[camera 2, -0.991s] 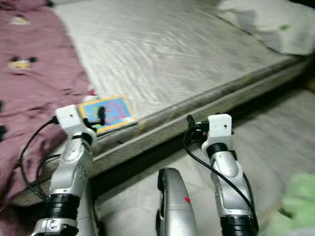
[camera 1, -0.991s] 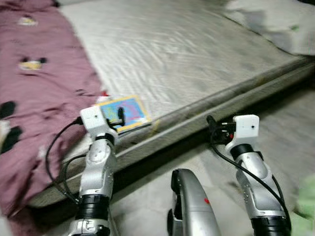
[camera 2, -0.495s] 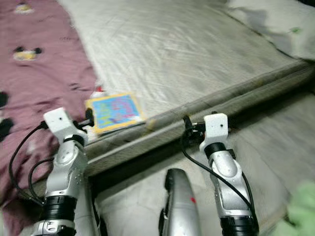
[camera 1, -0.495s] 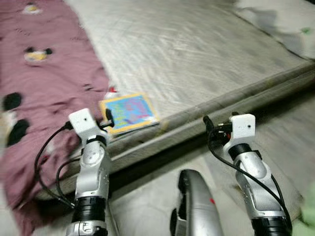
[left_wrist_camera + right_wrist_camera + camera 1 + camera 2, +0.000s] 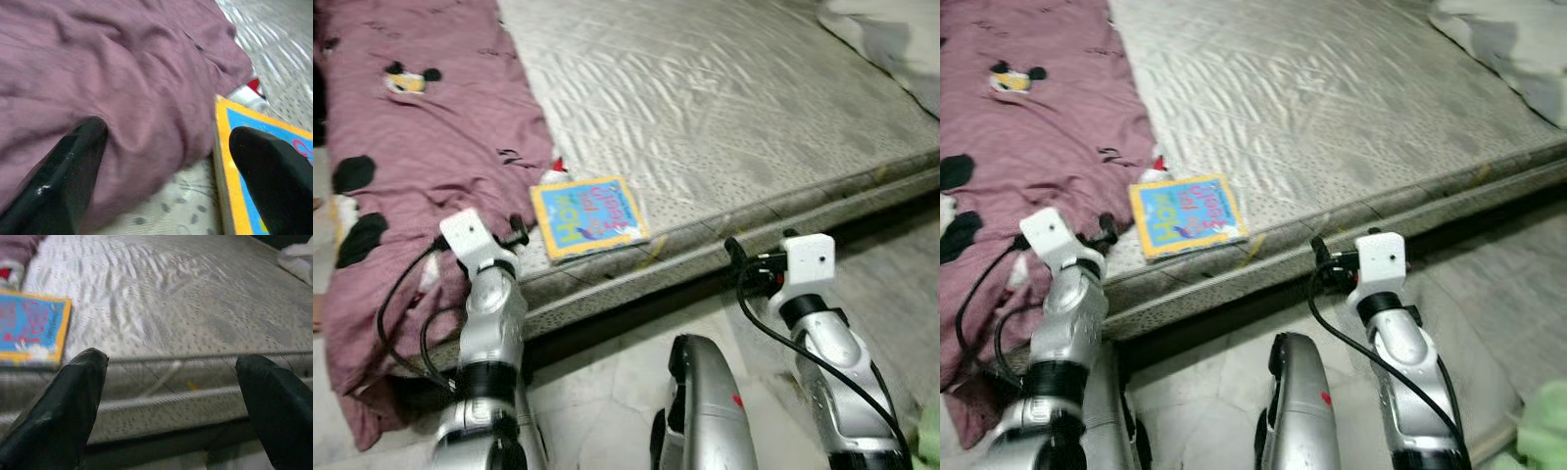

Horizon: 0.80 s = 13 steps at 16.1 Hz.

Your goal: Clean up the room

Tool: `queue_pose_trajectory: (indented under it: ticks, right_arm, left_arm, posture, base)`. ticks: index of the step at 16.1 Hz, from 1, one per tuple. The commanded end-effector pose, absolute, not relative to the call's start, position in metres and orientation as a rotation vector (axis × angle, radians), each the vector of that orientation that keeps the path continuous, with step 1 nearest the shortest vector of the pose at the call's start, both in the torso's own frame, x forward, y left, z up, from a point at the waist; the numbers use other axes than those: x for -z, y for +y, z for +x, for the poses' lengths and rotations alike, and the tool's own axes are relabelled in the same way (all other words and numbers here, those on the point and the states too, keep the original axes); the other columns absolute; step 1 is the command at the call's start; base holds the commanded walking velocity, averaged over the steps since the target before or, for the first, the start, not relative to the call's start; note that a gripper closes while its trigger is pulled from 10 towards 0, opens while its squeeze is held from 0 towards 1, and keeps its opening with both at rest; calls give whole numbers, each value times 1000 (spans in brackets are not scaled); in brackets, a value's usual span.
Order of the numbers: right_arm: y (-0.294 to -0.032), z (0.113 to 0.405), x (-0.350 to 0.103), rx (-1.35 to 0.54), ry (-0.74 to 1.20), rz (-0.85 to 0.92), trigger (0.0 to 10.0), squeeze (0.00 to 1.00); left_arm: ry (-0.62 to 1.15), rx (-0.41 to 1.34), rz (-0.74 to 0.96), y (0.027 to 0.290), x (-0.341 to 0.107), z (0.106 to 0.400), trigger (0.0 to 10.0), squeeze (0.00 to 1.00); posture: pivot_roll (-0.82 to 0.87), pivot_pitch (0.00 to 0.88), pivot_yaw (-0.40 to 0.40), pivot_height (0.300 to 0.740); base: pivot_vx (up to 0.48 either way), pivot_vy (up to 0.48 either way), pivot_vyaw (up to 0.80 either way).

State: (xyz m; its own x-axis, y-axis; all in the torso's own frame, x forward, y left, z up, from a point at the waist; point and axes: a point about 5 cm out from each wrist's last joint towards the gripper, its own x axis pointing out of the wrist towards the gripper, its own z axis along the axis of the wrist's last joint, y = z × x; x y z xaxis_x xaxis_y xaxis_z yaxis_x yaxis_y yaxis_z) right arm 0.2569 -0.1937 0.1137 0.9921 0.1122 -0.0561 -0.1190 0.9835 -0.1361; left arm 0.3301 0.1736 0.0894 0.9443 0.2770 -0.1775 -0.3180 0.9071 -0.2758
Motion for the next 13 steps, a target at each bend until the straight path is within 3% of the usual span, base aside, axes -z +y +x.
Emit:
queue_pose_trajectory:
  ticks: [1,6,11,13]
  right_arm:
    - [-199,253,-116,-105,57,-144,10000,0]
    - [-202,250,-119,-114,68,-154,10000,0]
    - [-202,255,-120,-118,64,-149,10000,0]
    - [-202,257,-119,-114,62,-146,10000,0]
  left_arm:
    - [152,-275,-321,168,-86,333,10000,0]
    - [126,-247,-325,159,-91,339,10000,0]
    - [11,-382,-271,168,-99,311,10000,0]
    - [-95,-351,-205,167,-121,300,10000,0]
  posture:
    - [-179,151,-107,496]
    - [-191,163,-121,496]
    - [-160,149,-113,496]
    - [-137,151,-113,496]
  base:
    - [0,0,0]
    - [0,0,0]
    - [0,0,0]
    - [0,0,0]
